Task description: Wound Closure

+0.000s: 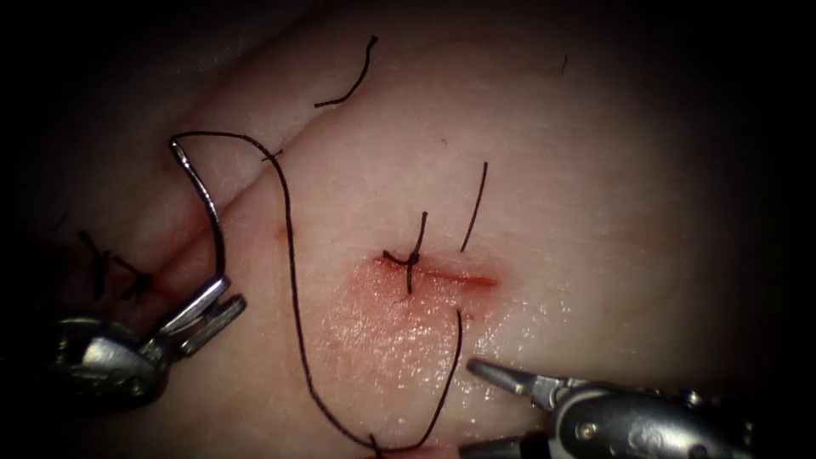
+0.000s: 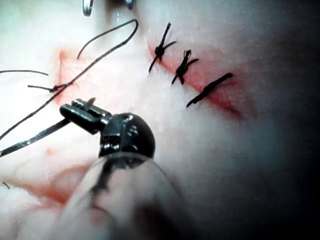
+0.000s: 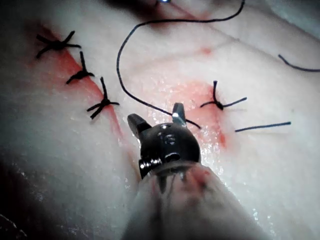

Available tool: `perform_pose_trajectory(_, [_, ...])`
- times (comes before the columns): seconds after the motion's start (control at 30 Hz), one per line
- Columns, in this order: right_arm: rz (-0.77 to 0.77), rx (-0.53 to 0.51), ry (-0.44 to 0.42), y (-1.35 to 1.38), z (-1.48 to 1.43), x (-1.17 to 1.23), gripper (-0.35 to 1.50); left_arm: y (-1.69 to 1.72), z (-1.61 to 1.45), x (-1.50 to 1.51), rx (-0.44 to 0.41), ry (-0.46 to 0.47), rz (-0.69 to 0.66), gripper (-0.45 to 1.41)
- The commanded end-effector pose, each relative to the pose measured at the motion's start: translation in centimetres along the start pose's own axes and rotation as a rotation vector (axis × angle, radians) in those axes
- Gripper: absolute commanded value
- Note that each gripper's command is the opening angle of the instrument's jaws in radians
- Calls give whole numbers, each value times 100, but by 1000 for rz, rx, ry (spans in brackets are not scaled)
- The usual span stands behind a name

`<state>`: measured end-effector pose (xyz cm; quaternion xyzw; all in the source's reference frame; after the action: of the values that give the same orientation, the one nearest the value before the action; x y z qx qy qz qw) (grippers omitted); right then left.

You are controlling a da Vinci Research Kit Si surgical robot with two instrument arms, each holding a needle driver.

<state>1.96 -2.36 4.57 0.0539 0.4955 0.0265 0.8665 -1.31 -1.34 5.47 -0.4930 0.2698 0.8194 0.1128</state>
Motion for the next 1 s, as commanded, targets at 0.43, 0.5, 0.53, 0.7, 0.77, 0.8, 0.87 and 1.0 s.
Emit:
perform_pose_trajectory(0.43, [700,-228,229,86,13,-48,110,10,8,-3,-7,-5,4,-45])
perform_pose_trajectory(0.5, [820,-270,294,102,22,-60,133,10,8,-3,-7,-5,4,-45])
perform_pose_trajectory(0.53, [869,-283,316,109,25,-65,140,10,8,-3,-7,-5,4,-45])
perform_pose_trajectory(0.7, [1034,-268,360,134,39,-88,145,11,8,-3,-9,-6,5,-45])
perform_pose_trajectory(0.77, [1062,-250,358,137,44,-95,140,10,8,-3,-9,-6,5,-45])
perform_pose_trajectory(0.8, [1086,-231,351,138,48,-99,138,10,8,-3,-9,-6,5,-45])
perform_pose_trajectory(0.87, [1106,-208,343,137,54,-103,133,11,8,-3,-9,-6,5,-45])
perform_pose_trajectory(1.0, [1164,-151,315,134,74,-109,123,11,8,-3,-11,-8,5,-45])
